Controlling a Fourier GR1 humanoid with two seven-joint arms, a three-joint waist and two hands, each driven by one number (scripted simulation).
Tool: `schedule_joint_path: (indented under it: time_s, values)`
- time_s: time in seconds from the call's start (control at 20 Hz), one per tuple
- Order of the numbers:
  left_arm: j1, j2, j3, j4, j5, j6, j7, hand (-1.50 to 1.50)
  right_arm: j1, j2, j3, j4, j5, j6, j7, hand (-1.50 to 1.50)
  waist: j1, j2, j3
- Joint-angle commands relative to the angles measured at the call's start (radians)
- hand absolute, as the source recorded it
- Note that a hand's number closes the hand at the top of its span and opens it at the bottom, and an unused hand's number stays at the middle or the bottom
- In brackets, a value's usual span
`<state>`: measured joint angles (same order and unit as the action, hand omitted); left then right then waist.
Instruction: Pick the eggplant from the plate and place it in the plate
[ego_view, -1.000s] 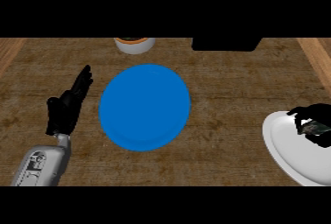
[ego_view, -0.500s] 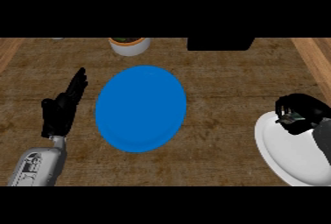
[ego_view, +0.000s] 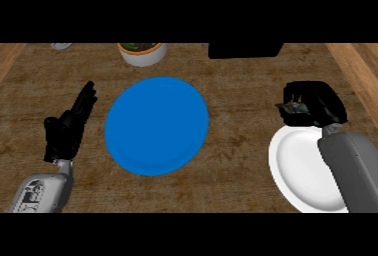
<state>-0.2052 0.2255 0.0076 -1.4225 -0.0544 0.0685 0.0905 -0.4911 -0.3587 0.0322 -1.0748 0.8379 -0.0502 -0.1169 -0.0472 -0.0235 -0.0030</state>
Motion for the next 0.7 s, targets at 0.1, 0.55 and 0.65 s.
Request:
schedule_joint_path:
  time_s: [0.1,0.55,0.65]
  values:
    - [-0.001,0.008,-0.005,-0.049,-0.004,-0.006,0.039,0.0,0.07,0.061,0.038,-0.4,-0.053,0.015,0.048,1.5,0.01,0.005,0.002]
    - [-0.058,-0.019,-0.003,0.002,-0.006,-0.022,0.023,0.0,0.01,0.262,0.213,-0.603,-0.028,0.195,0.351,1.5,0.046,0.022,0.003]
    - [-0.065,-0.033,-0.018,-0.005,-0.024,-0.006,0.032,0.0,-0.025,0.352,0.266,-0.533,0.01,0.146,0.421,1.5,0.052,0.023,0.003]
